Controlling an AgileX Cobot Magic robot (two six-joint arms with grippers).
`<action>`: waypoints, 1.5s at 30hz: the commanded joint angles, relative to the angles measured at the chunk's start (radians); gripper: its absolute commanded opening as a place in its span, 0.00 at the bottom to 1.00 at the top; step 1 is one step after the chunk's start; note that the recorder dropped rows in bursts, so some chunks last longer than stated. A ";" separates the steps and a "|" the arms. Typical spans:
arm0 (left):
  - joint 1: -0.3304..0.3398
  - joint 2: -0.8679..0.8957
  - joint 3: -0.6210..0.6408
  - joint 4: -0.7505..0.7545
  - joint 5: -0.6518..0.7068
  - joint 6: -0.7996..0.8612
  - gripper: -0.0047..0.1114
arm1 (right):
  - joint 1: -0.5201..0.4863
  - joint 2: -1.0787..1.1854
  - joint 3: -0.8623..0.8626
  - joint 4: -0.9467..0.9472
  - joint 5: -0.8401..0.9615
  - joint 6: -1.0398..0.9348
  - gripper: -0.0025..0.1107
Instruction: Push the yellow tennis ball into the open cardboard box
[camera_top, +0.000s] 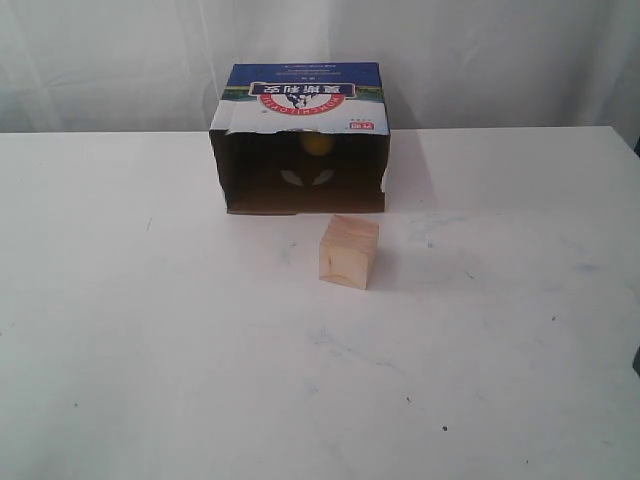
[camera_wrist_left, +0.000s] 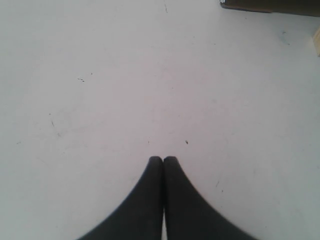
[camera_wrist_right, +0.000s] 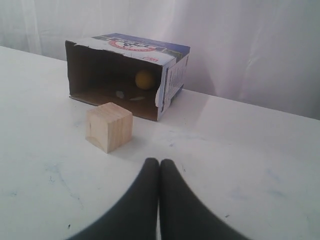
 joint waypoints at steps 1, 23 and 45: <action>-0.006 -0.005 0.005 0.000 0.034 0.005 0.04 | -0.007 -0.007 0.005 -0.002 0.031 -0.015 0.02; -0.006 -0.005 0.005 0.000 0.034 0.005 0.04 | -0.007 -0.007 0.005 -0.008 0.076 0.031 0.02; -0.006 -0.005 0.005 0.000 0.034 0.005 0.04 | -0.007 -0.007 0.005 -0.022 0.076 0.056 0.02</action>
